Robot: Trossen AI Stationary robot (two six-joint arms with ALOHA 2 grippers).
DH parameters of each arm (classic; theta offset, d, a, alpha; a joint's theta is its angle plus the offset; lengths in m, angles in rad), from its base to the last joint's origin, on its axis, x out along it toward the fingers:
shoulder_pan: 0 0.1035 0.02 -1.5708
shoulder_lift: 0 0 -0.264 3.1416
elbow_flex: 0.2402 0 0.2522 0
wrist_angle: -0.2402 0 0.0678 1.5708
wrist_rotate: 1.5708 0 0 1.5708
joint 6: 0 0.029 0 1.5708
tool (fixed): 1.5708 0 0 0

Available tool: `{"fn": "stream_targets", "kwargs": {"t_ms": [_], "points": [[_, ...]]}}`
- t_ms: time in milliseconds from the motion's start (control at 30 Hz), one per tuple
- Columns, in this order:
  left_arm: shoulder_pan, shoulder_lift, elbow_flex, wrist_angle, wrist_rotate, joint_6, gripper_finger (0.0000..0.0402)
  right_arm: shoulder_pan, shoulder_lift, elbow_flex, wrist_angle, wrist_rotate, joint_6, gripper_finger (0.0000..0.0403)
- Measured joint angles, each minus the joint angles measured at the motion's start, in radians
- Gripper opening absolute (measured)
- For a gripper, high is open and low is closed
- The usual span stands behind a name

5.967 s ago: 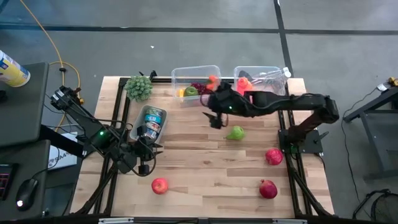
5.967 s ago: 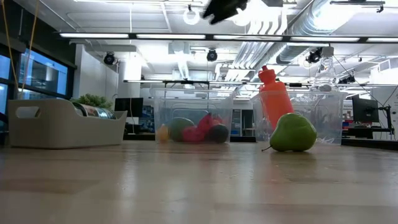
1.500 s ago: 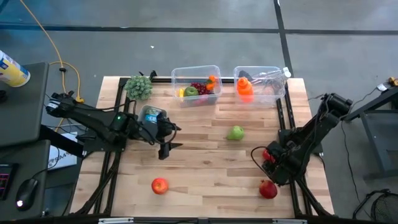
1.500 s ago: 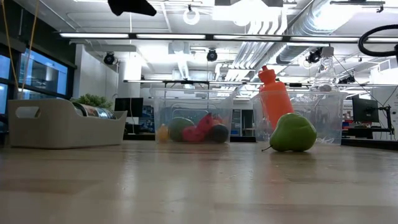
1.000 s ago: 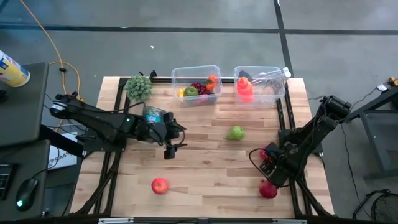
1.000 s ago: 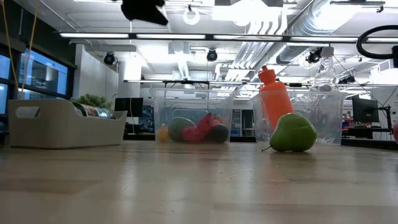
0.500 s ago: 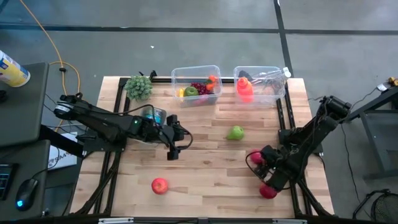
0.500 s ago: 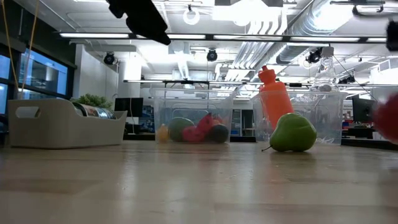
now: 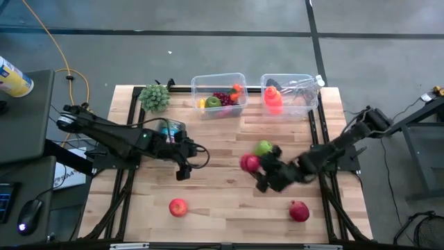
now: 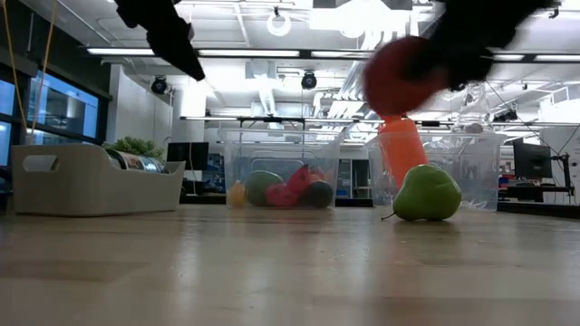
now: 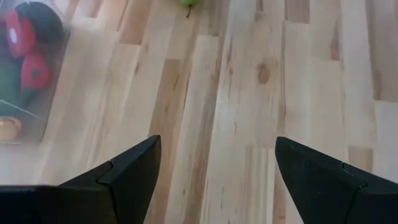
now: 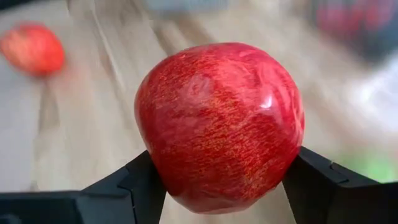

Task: Pick & Place Food Item
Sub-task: Put the red apple into the left transparent bin

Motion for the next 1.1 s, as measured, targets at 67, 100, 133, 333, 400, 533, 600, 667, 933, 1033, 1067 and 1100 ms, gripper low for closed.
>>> {"fn": "stream_targets", "kwargs": {"t_ms": [67,100,133,333,400,533,600,667,933,1033,1067,1100], "points": [[-0.011,-0.004,0.0,-0.001,-0.002,0.001,0.0306,-0.069,0.0,0.005,0.13,-0.004,-0.181,0.0239],[-0.016,-0.004,0.0,-0.002,-0.002,0.008,0.0306,-0.104,0.0,0.009,0.196,-0.01,-0.269,0.0238],[-0.022,-0.004,0.0,-0.004,-0.002,0.02,0.0306,-0.139,0.0,0.015,0.255,-0.015,-0.347,0.0238],[-0.041,-0.014,0.0,-0.028,-0.02,0.05,0.0306,-0.356,0.0,0.098,0.357,-0.089,-0.607,0.0242],[-0.041,-0.028,0.0,-0.048,-0.025,0.05,0.0306,-0.439,0.0,0.126,0.358,-0.134,-0.643,0.0242],[-0.039,-0.059,0.0,-0.081,-0.025,0.05,0.0306,-0.612,0.03,0.172,0.378,-0.244,-0.673,0.024],[-0.04,-0.074,0.0,-0.088,-0.025,0.049,0.0306,-0.696,0.07,0.174,0.422,-0.311,-0.671,0.0244],[-0.04,-0.086,0.0,-0.088,-0.025,0.049,0.0306,-0.764,0.128,0.175,0.49,-0.371,-0.672,0.0254],[-0.044,-0.1,0.0,-0.123,-0.024,0.013,0.0306,-0.882,0.283,0.173,0.665,-0.386,-0.693,0.0327],[-0.053,-0.1,0.0,-0.125,-0.023,-0.008,0.0306,-0.883,0.29,0.172,0.66,-0.385,-0.696,0.035],[-0.057,-0.1,0.0,-0.128,-0.023,-0.01,0.0306,-0.882,0.29,0.172,0.665,-0.386,-0.697,0.0356],[-0.062,-0.1,0.0,-0.13,-0.023,-0.01,0.0306,-0.882,0.289,0.173,0.67,-0.386,-0.696,0.0361]]}}
